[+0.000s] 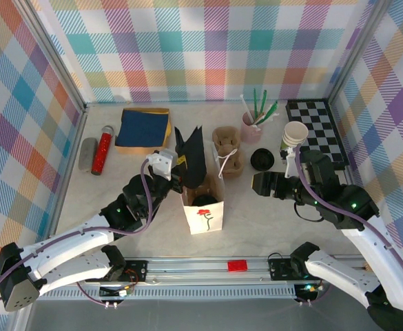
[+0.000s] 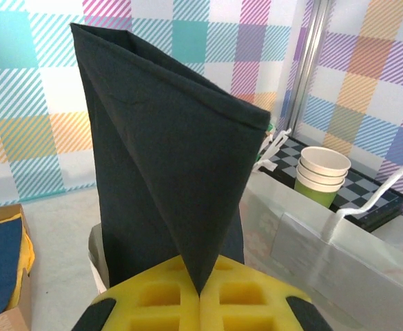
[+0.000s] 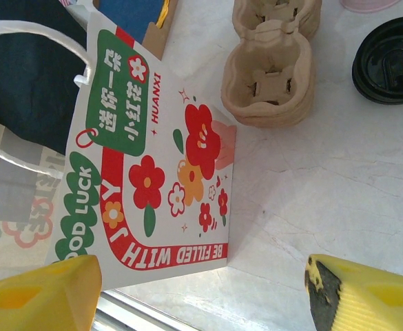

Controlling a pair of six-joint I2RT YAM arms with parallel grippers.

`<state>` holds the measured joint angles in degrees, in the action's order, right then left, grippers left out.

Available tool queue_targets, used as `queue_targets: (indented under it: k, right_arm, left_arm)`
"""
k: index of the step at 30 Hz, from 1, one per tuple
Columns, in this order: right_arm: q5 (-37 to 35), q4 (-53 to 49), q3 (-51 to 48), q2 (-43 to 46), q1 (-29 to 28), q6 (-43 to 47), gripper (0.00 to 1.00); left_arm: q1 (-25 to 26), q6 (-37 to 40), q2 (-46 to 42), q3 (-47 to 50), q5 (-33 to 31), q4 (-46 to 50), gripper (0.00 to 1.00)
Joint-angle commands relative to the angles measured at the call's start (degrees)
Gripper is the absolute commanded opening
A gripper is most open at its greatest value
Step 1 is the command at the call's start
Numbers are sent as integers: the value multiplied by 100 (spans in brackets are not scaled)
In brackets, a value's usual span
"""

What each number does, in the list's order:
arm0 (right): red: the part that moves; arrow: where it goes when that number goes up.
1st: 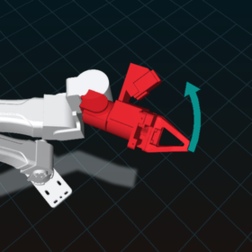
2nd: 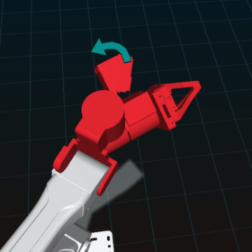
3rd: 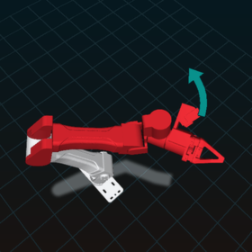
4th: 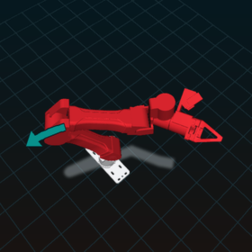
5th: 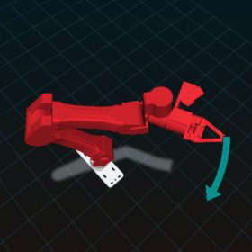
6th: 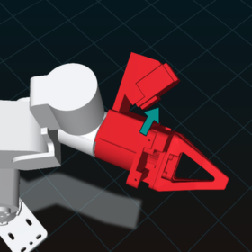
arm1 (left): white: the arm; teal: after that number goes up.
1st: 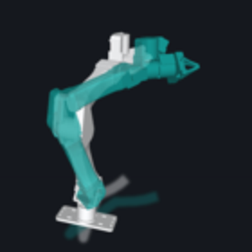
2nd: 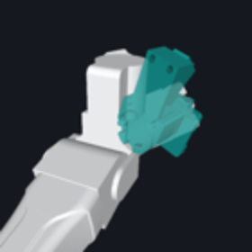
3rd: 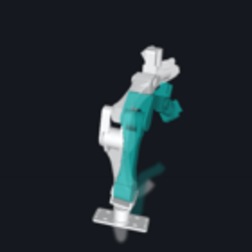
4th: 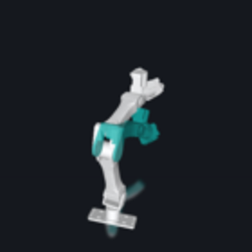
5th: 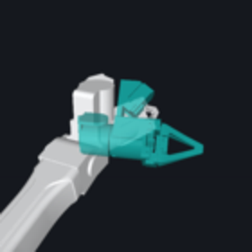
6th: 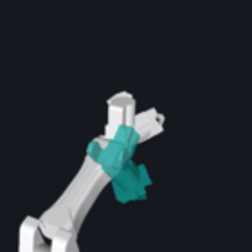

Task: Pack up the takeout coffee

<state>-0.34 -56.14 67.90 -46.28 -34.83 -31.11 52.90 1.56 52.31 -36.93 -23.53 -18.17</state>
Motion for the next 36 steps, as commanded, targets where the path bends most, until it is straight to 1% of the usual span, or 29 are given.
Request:
queue_targets:
  k: [1, 8, 14, 18, 20, 24, 26, 29, 31, 36]
  right_arm:
    - [61, 131, -74, 57, 29, -27, 78]
    - [48, 147, -45, 52, 29, 9, 78]
    - [68, 171, -24, 32, 33, 31, 78]
    - [383, 147, 122, -57, 29, 243, 77]
    - [557, -43, 371, -189, 29, 404, 77]
    - [684, -633, 1036, -508, 16, 712, 76]
    - [848, -945, 1460, -707, 11, 836, 76]
    - [1115, -1719, 2301, -1192, 1, 1045, 76]
    - [1141, -2149, 2771, -1482, -15, 1128, 76]
    - [1205, -2630, 3388, -1874, -52, 1203, 77]
  left_arm:
    - [123, 150, -11, 86, -132, -236, 0]
    - [335, 318, 24, 151, -406, -450, 0]
    - [361, 301, 46, 178, -459, -494, 0]
    - [363, 292, 86, 155, -451, -477, 0]
    - [361, 292, 104, 151, -451, -476, 0]
    - [365, 301, 143, 142, -450, -471, 0]
    - [365, 301, 181, 133, -443, -475, 0]
    - [369, 301, 241, 121, -440, -485, 0]
    - [369, 301, 270, 85, -432, -470, 0]
    - [370, 301, 284, 73, -433, -501, 0]
